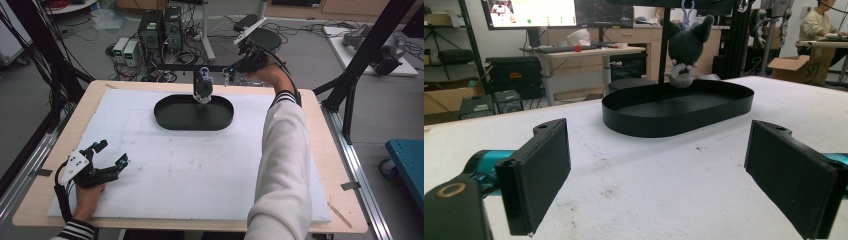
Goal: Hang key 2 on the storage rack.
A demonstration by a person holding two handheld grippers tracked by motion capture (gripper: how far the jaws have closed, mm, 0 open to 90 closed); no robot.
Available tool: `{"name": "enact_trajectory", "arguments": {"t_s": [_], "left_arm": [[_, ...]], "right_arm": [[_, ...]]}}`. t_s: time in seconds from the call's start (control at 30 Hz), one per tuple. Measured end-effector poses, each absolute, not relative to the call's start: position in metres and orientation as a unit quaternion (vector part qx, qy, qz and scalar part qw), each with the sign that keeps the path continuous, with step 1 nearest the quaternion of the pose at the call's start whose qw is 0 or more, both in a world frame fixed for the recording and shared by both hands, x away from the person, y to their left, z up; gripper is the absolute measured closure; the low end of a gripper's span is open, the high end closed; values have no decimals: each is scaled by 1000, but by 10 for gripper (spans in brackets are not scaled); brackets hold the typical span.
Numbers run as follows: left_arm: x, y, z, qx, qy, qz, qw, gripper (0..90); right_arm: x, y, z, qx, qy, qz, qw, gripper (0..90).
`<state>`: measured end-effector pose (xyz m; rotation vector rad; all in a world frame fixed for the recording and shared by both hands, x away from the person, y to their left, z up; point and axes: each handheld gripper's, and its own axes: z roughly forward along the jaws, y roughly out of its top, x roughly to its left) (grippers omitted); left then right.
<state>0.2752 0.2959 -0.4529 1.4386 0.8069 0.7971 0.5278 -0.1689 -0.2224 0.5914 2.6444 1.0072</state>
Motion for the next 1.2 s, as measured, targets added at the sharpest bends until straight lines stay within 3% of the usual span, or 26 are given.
{"name": "enact_trajectory", "arguments": {"t_s": [0.7,1.2], "left_arm": [[275,296,-453,623,348,346,609,116],[275,296,-453,624,347,347,608,116]], "right_arm": [[542,-161,-241,207,916,325,112,886],[545,-159,-245,213,916,316,126,886]]}}
